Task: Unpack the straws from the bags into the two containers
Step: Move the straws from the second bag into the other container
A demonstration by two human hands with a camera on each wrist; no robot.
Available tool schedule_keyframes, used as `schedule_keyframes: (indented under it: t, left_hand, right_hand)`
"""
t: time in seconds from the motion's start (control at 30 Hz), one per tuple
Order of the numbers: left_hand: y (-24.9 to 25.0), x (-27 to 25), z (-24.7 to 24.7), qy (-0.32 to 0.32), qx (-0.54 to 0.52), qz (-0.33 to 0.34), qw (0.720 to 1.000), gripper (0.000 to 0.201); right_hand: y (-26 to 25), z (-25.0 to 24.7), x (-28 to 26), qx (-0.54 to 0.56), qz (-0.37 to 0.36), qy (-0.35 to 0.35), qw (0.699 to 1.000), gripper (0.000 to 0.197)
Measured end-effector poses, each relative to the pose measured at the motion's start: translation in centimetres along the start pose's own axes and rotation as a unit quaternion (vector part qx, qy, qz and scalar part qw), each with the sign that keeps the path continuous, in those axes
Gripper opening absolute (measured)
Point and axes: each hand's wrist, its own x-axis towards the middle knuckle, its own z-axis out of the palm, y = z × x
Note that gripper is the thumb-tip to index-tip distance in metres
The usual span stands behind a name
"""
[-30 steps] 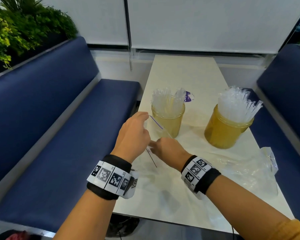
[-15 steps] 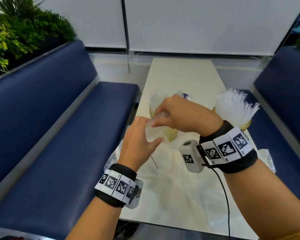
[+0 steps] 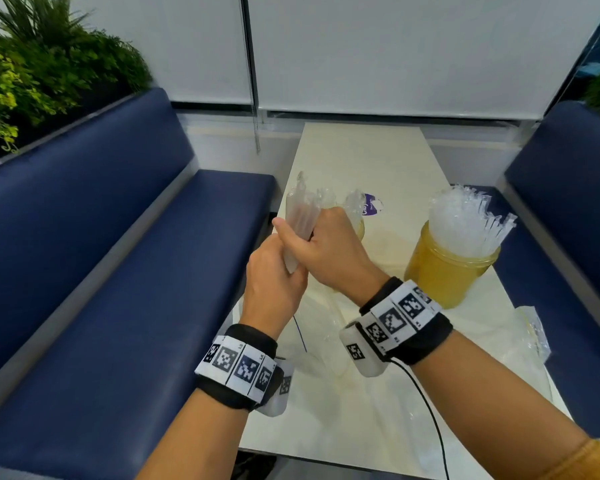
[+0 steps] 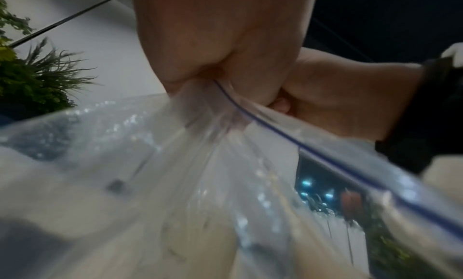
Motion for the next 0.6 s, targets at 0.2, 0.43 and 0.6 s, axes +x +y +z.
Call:
schedule_keyframes:
  t: [0.2, 0.43, 0.6]
  left_hand:
    - [-0.7, 0.0, -1.3, -0.035, 0.084, -0.009, 0.996, 0.027]
    - [-0.9, 0.1, -2.2, -0.051, 0.064, -0.007, 0.997, 0.047]
    - [-1.1, 0.5, -2.6, -0.052, 0.066, 0.017, 0.996, 0.047]
  right_hand:
    - [-2.2, -6.8, 5.2, 0.013, -0.057, 0.119, 0.991, 0.048]
    - [2.5, -7.6, 8.5, -0.105, -0.001, 0.225, 0.969, 0.061]
    - [8.1, -3.0, 7.7, -0.258, 0.111, 0.067, 0.957, 0.056]
